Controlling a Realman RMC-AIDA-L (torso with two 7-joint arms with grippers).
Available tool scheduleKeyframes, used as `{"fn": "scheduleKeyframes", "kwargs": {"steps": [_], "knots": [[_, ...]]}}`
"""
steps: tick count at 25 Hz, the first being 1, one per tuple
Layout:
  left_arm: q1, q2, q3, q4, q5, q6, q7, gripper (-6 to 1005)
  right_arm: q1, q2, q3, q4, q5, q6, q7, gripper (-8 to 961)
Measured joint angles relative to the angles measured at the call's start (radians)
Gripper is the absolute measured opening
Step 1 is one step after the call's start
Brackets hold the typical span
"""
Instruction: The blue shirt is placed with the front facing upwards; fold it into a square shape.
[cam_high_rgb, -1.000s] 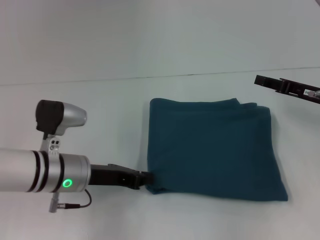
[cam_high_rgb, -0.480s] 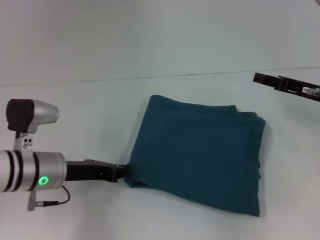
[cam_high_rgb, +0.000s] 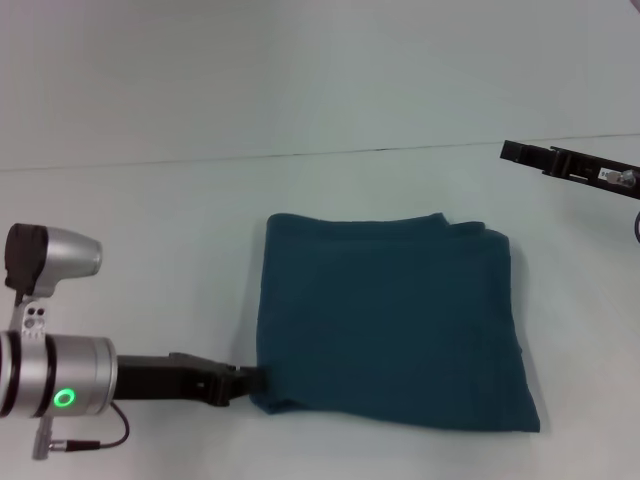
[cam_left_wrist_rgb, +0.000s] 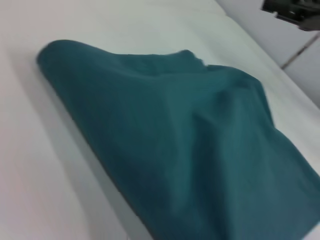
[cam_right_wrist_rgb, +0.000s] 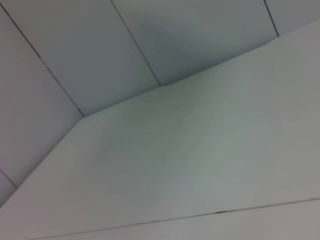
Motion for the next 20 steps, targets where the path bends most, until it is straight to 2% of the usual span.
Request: {"fn": "scheduleKeyframes", "kwargs": {"steps": [7,20], "knots": [[0.024,-0.004,-0.039,0.009,0.001,0.056,0.025,90,0.000,0.000,-0.001,0.000,0.000,-0.001,0.000,493],[0.023,-0.006,-0.059,0.012,0.001,0.084,0.014,117,-0.004,-0.002,0.000,0.000,0.000,-0.006,0.000,492]]}}
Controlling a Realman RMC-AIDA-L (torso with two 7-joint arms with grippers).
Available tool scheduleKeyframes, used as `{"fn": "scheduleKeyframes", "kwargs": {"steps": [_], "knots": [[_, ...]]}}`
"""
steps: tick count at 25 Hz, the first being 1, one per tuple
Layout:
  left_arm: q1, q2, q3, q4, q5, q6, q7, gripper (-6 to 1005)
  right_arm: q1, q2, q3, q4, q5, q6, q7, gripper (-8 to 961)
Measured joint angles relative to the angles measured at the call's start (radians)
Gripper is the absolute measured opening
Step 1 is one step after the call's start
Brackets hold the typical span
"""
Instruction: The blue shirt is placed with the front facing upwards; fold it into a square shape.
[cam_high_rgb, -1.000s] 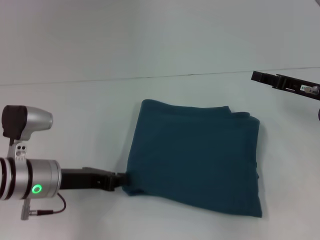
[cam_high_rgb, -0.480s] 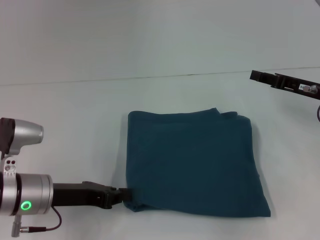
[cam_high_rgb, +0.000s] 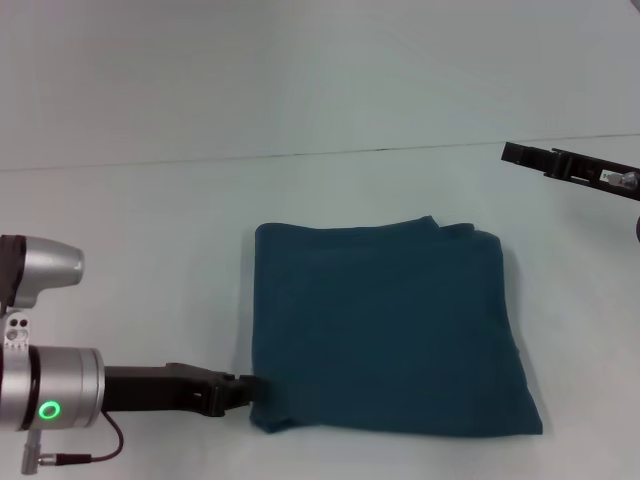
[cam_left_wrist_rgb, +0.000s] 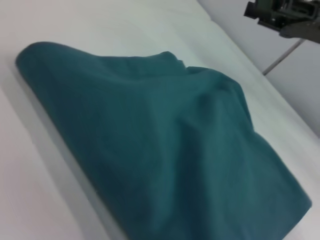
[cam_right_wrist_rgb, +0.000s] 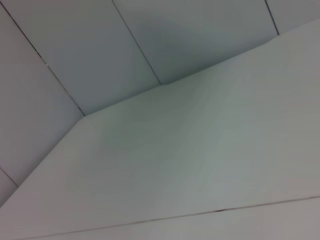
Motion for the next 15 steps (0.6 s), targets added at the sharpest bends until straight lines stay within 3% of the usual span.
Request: {"fn": "scheduleKeyframes", "kwargs": {"steps": [5,9,15], "knots": [[-0.001,0.008,-0.103,0.004,0.000,0.010,-0.002,127,0.000,-0.002,0.000,-0.002,0.000,-0.003,0.000,491],[0.004,0.016,-0.184,0.023,-0.007,0.012,0.011,242,-0.008,-0.005,0.006,-0.010,0.001,-0.020,-0.001,491],[0.003,-0.011,-0.204,0.066,-0.059,0.020,0.088,454,-0.040,-0.024,0.014,-0.011,0.027,-0.134,-0.113,490]]}}
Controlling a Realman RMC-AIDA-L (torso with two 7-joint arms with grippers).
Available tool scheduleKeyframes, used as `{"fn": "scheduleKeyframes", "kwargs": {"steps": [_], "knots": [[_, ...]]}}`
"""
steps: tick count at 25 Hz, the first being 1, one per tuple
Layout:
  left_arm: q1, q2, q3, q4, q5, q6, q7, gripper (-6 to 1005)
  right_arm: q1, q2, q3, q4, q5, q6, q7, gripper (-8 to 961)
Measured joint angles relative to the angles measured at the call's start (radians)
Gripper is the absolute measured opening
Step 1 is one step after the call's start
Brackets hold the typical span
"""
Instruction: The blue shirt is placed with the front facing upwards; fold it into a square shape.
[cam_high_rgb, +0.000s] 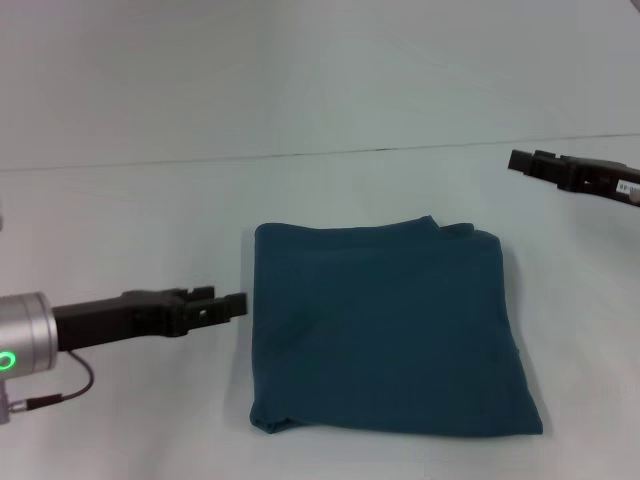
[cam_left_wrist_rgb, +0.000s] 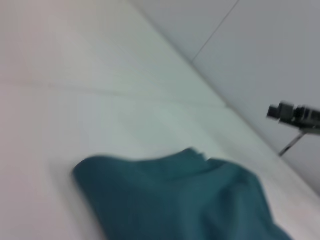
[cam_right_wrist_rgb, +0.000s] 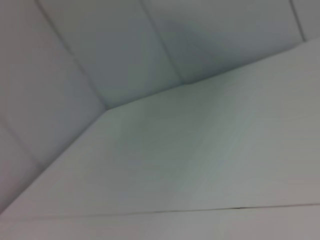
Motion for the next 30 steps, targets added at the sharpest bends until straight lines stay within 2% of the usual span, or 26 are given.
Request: {"fn": "scheduleKeyframes", "kwargs": {"steps": [5,8,12,14,16,20,30], "knots": [[-0.014,-0.007,0.008,-0.022,-0.094,0.031,0.077,677,-0.026,-0.009,-0.001,0.004,0.002,-0.182,-0.133,508],[-0.018,-0.008,0.013,-0.057,-0.160,0.053,0.132,792,-0.043,0.001,-0.009,0.009,-0.008,-0.269,-0.214,535],[-0.021,-0.010,0.031,-0.110,-0.188,0.061,0.243,878,-0.063,0.037,-0.013,0.012,-0.036,-0.317,-0.288,702],[-0.026,-0.011,0.040,-0.133,-0.188,0.062,0.291,910,-0.060,0.046,-0.014,0.012,-0.061,-0.327,-0.299,811],[-0.031,-0.010,0.053,-0.161,-0.189,0.063,0.342,908,-0.047,0.047,-0.014,0.011,-0.097,-0.344,-0.285,944],[-0.033,-0.009,0.071,-0.173,-0.187,0.066,0.365,904,-0.025,0.041,-0.014,0.011,-0.149,-0.380,-0.249,944],[-0.017,-0.008,0.082,-0.177,-0.181,0.102,0.364,904,-0.031,0.037,-0.014,0.007,-0.160,-0.447,-0.244,945]]}}
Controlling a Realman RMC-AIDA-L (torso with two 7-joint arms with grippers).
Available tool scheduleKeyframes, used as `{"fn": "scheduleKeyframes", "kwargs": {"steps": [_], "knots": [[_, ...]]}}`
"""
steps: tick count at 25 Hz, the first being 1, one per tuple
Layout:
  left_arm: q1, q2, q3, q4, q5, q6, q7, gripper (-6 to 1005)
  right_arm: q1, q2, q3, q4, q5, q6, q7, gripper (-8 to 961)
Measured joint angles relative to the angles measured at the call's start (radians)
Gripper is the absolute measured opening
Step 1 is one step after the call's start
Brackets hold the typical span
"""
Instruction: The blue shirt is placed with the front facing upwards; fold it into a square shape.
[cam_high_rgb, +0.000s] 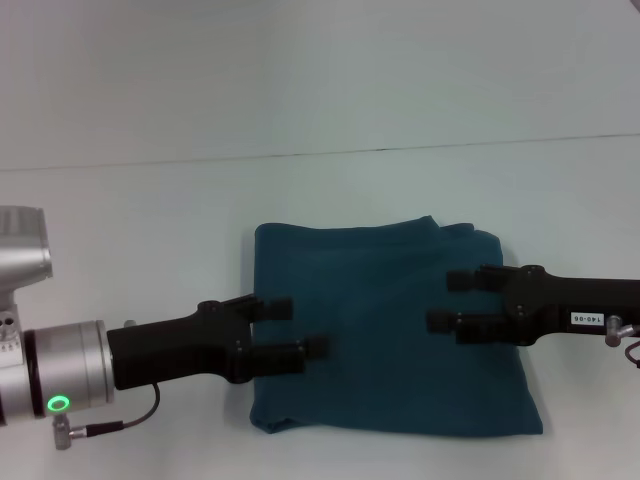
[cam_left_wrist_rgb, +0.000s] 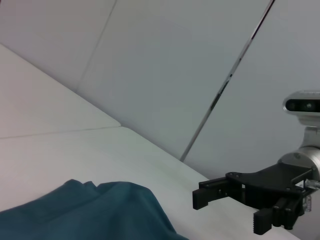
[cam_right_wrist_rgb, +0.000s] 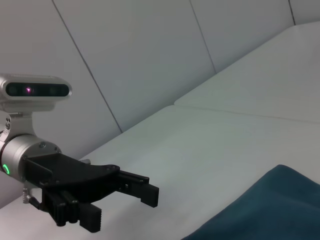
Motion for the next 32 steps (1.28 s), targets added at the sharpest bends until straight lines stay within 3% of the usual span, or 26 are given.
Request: {"fn": "scheduleKeyframes", "kwargs": {"steps": [32], "knots": [[0.010,-0.001,0.004,-0.013,0.004,0.036,0.001,904,0.008,0.005,0.000,0.001,-0.048,-0.035,0.001,944]]}}
